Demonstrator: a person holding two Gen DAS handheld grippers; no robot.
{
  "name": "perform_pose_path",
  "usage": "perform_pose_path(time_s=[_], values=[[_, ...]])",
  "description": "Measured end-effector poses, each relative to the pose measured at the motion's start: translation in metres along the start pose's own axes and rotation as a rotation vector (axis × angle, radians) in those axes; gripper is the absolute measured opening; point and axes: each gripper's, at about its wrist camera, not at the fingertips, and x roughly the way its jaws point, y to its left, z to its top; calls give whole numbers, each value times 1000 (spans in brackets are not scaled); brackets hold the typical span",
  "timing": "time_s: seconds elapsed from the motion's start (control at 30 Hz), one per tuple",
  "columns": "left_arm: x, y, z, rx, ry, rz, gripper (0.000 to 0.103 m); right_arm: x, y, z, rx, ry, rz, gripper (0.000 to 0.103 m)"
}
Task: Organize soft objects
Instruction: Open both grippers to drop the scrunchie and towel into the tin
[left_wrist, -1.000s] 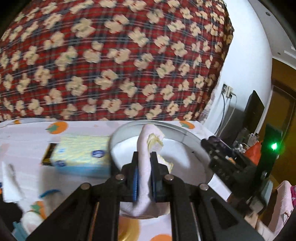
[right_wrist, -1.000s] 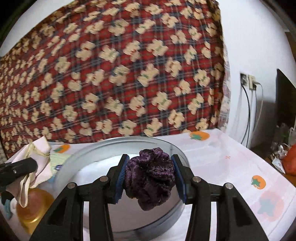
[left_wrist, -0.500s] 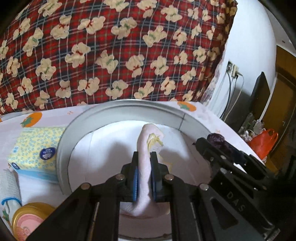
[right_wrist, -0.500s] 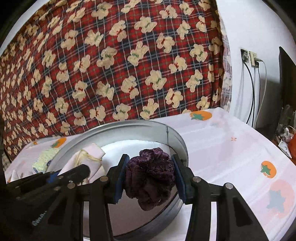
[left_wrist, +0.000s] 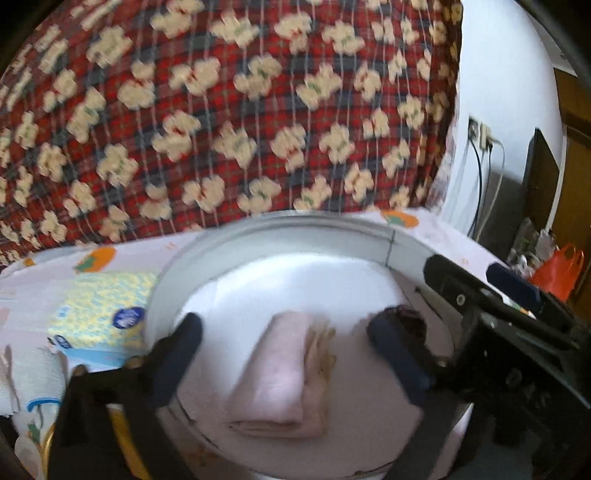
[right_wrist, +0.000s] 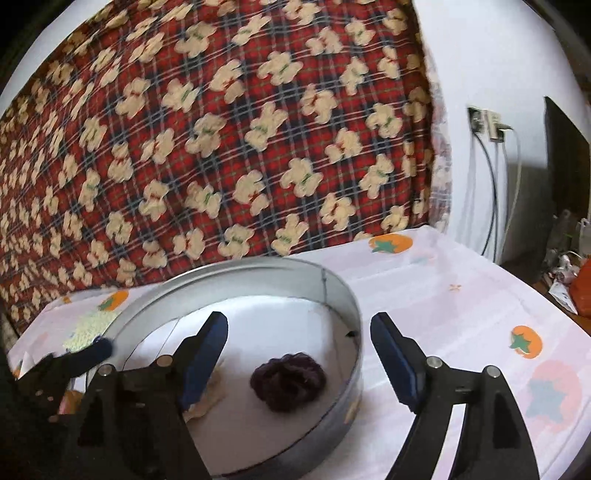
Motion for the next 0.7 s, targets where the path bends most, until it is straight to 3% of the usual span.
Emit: perform_pose_path(time_s=[0.1,0.27,0.7], values=[[-9,4,1,0,-50,30,102,0,-9,1,47,3,6,82],[-8,9,0,-9,-41,65,102,1,-17,-1,91,19,-2,82],[-22,20,-6,-43,-86,98,102,0,-13,-3,60,-3,-27,82]])
